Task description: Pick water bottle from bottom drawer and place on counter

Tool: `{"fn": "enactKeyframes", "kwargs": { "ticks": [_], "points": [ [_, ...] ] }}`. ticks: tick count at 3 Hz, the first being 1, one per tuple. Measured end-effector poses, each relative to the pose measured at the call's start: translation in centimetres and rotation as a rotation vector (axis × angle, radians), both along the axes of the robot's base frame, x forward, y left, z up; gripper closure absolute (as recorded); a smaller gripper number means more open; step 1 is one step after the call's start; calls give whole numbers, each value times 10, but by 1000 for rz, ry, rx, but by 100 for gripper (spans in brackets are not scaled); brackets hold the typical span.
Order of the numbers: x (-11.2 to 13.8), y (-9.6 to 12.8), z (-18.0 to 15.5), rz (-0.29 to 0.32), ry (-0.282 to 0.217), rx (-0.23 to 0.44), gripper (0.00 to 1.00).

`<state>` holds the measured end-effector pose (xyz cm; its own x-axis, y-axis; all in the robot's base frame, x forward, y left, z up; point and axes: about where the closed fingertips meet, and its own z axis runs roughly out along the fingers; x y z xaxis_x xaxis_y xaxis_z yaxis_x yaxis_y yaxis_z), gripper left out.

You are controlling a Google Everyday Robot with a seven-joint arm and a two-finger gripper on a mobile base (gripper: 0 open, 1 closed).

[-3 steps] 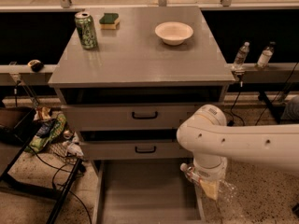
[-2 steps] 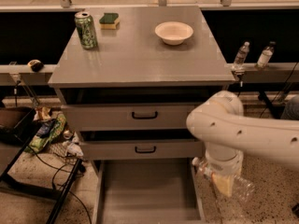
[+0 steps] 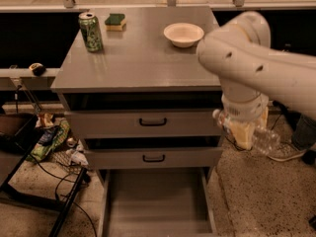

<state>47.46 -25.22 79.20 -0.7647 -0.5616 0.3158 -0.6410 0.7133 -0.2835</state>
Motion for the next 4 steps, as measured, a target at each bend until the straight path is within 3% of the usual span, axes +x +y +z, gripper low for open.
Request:
{"fn": "enactKeyframes", "kwargs": {
  "ticks": [1, 2, 3, 4],
  "points": [
    [49, 8, 58, -20, -136, 23, 100],
    [99, 30, 117, -8, -283, 31, 100],
    [133, 41, 146, 41, -389, 57, 100],
    [178, 43, 140, 130, -432, 128, 100]
  ]
}}
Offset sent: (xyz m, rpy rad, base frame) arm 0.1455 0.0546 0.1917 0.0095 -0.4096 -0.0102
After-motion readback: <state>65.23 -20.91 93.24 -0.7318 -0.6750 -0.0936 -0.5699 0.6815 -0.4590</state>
